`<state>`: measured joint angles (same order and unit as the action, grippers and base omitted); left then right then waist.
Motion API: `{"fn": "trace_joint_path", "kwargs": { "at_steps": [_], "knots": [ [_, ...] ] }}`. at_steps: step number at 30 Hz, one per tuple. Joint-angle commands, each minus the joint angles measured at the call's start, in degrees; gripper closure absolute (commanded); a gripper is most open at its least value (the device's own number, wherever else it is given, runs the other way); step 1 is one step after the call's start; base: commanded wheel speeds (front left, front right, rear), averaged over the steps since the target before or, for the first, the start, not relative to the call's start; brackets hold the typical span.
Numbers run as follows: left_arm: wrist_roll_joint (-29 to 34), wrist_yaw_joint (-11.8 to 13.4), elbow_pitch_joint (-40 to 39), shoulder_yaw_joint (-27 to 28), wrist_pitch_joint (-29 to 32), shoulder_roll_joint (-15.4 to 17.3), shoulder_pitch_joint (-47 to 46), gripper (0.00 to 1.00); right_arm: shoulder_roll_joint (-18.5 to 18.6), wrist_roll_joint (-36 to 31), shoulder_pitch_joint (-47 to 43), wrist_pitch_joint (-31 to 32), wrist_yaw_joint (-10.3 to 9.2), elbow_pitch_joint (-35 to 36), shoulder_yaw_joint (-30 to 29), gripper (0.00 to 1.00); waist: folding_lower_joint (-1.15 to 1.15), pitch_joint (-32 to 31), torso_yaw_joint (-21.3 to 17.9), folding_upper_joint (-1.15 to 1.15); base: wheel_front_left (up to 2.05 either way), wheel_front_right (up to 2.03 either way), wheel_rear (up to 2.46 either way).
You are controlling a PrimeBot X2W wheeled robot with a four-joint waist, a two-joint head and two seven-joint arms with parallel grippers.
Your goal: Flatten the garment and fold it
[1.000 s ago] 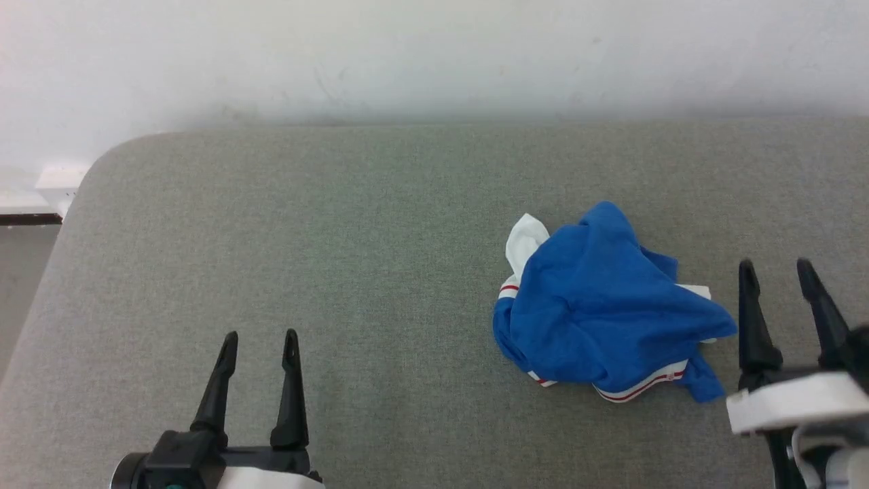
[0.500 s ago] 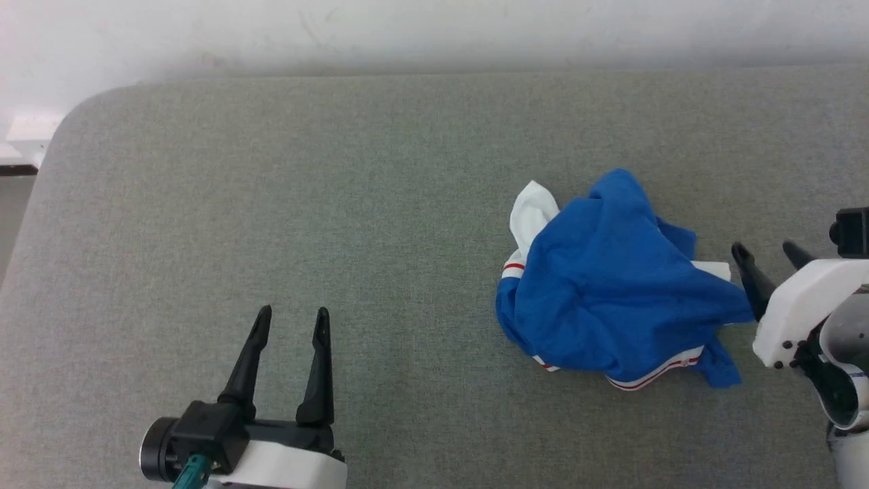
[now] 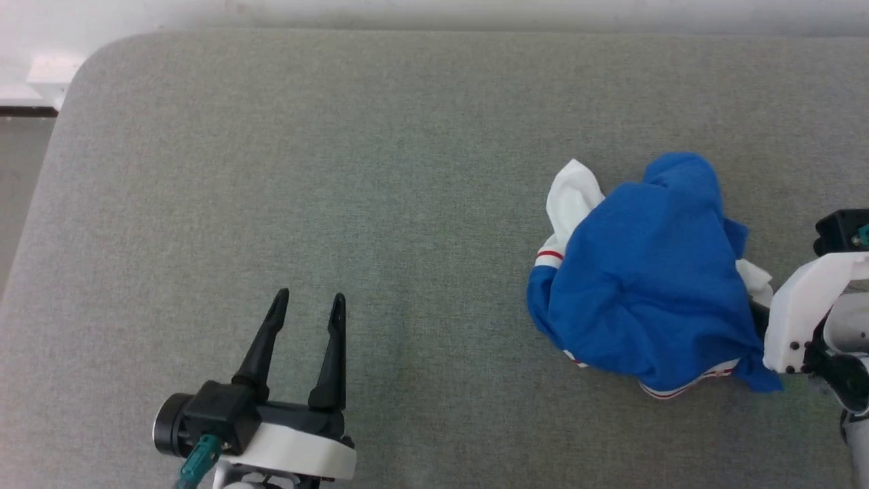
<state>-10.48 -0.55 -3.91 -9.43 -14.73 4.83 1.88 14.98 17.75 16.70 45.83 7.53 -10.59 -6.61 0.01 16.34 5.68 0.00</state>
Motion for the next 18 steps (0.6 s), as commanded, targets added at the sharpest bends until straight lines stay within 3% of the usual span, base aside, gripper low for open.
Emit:
{"fn": "trace_joint_path", "kwargs": {
  "at_steps": [1, 2, 7, 13, 18],
  "knots": [
    [0.4, -0.6, 0.3, 0.2, -0.3, -0.4, -1.3, 0.0, -0.6, 0.3, 1.0, 0.1, -0.04, -1.1, -0.1, 0.59, -0.01, 1.5, 1.3, 0.0, 0.0, 0.0, 0.0],
    [0.3, -0.7, 0.5, 0.3, -0.3, -0.5, -1.5, 0.0, -0.7, 0.0, 1.2, -0.4, -0.04, -1.2, -0.3, 1.0, -0.01, 1.6, 1.4, 0.0, 0.0, 0.0, 0.0],
    [0.0, -0.7, 1.2, 1.3, -0.3, -1.0, -1.3, 0.0, -0.3, -0.2, 3.1, -3.5, -0.04, 0.3, 0.9, 1.0, -0.01, 0.4, 0.3, 0.0, 0.0, 0.0, 0.0],
    [-0.2, -0.8, 1.5, 2.9, -0.3, -1.3, 0.0, 0.0, 3.1, 0.5, 9.0, -8.7, -0.04, 5.7, 1.8, 1.0, -0.01, -4.3, -3.2, 0.0, 0.0, 0.0, 0.0],
    [-0.1, -0.7, 1.4, 3.7, -0.3, -1.5, 1.5, 0.0, 6.4, 0.6, 11.4, -11.7, -0.04, 9.6, -3.0, 1.0, -0.01, -7.2, -5.3, 0.0, 0.0, 0.0, 0.0]
  ]
}}
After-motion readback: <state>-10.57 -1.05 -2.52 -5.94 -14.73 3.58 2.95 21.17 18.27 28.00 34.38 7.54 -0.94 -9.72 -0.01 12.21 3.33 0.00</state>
